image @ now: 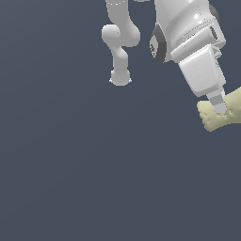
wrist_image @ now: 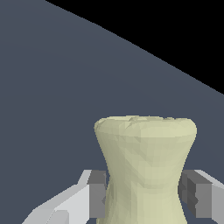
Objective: Pick up the object and move it to a goal position.
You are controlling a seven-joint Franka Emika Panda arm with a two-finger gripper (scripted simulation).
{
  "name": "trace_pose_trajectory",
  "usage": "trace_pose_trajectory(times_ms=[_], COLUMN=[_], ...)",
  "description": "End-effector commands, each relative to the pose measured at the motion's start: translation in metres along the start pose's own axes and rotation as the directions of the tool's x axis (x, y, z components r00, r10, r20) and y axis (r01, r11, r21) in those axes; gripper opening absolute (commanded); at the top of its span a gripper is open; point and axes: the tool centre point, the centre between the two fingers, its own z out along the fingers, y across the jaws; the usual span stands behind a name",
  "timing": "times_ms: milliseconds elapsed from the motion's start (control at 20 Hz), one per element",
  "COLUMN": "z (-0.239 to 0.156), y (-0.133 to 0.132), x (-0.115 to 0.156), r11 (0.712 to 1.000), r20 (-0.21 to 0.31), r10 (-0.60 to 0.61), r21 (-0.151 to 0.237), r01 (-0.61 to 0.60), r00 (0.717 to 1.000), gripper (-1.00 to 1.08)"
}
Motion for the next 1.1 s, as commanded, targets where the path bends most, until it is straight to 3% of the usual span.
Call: trace_pose_trajectory(times_ms=[0,500,1050], z=[-0.01,-0.038,-0.05], y=[0.001,0.002,0.001], x=[0.013,0.047,0.059], r11=[1.0,0.998,0.997], r20=[-0.036,-0.132,-0.17], r10=[-0.016,-0.057,-0.072], r21=[-0.01,-0.035,-0.044], r01=[0.015,0.053,0.066], r00=[0.999,0.99,0.983], gripper=[-1.0,-1.0,-1.0])
